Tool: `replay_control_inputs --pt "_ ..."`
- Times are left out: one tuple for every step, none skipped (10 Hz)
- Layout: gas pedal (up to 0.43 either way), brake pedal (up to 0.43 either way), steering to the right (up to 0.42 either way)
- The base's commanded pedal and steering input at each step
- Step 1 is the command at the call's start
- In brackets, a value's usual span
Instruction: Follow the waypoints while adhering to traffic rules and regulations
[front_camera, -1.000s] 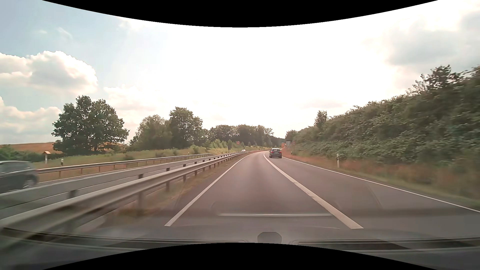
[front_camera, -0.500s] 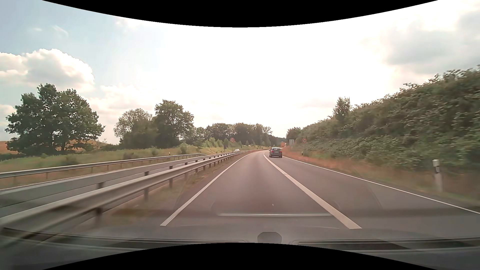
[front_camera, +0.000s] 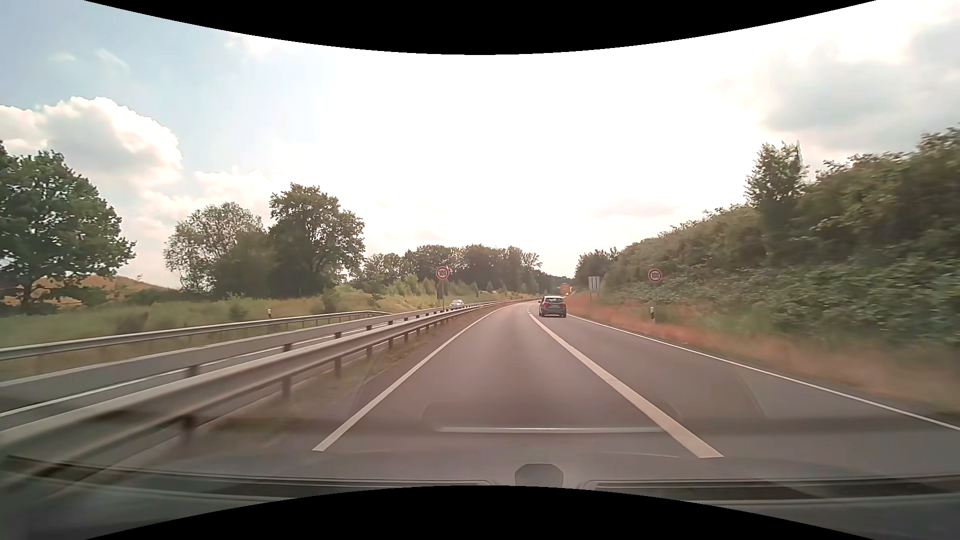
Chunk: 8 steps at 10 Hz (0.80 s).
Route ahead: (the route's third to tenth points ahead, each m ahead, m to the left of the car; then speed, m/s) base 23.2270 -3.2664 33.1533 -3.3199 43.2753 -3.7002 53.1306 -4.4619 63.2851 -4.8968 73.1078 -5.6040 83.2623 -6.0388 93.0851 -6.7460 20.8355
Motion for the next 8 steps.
replay_control_inputs --pt "0.531 0.0 0.003" --pt "0.531 0.0 0.003" --pt "0.531 0.0 0.003" --pt "0.531 0.0 0.003" --pt "0.531 0.0 0.003" --pt "0.531 0.0 0.003" --pt "0.531 0.0 0.003" --pt "0.531 0.0 0.003"
